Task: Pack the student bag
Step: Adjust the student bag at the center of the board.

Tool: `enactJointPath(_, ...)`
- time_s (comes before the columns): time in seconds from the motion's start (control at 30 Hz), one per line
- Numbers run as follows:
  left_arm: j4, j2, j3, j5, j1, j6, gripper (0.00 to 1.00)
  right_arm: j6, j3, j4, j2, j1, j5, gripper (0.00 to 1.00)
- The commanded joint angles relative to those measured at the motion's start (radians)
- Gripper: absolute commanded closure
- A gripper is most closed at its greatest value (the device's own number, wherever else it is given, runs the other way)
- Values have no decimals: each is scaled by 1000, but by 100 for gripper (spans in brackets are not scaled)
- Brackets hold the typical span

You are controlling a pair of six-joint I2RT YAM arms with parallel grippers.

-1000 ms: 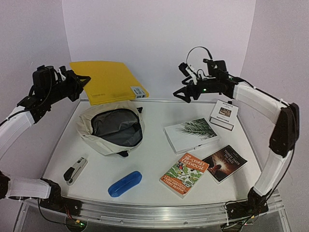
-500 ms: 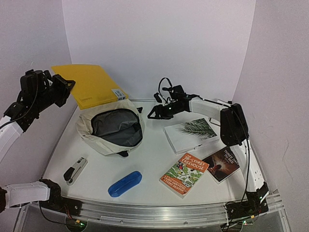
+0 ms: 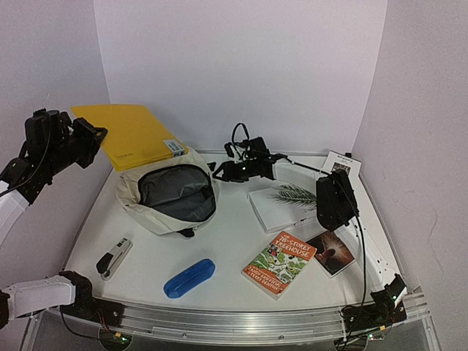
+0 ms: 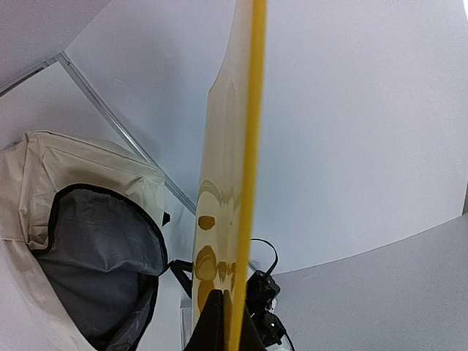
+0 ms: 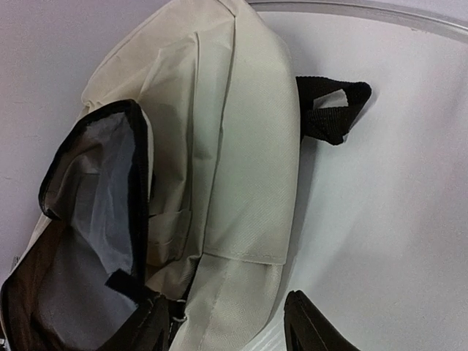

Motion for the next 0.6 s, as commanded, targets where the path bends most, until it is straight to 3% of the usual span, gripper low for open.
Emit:
enactJointPath(0.0, 21, -26, 59, -16, -1, 13, 100, 37, 58, 66, 49, 26, 22, 48)
enactJointPath(0.2, 20, -49, 30, -22, 0, 5, 100, 84, -41, 70, 17, 37, -25, 61)
enactJointPath(0.4, 19, -55, 25, -20, 0, 13, 100, 139, -220, 78, -95, 38, -72, 100)
enactJointPath(0.57, 13, -58, 15, -20, -1, 20, 100, 216, -515, 170, -291, 37, -52, 100)
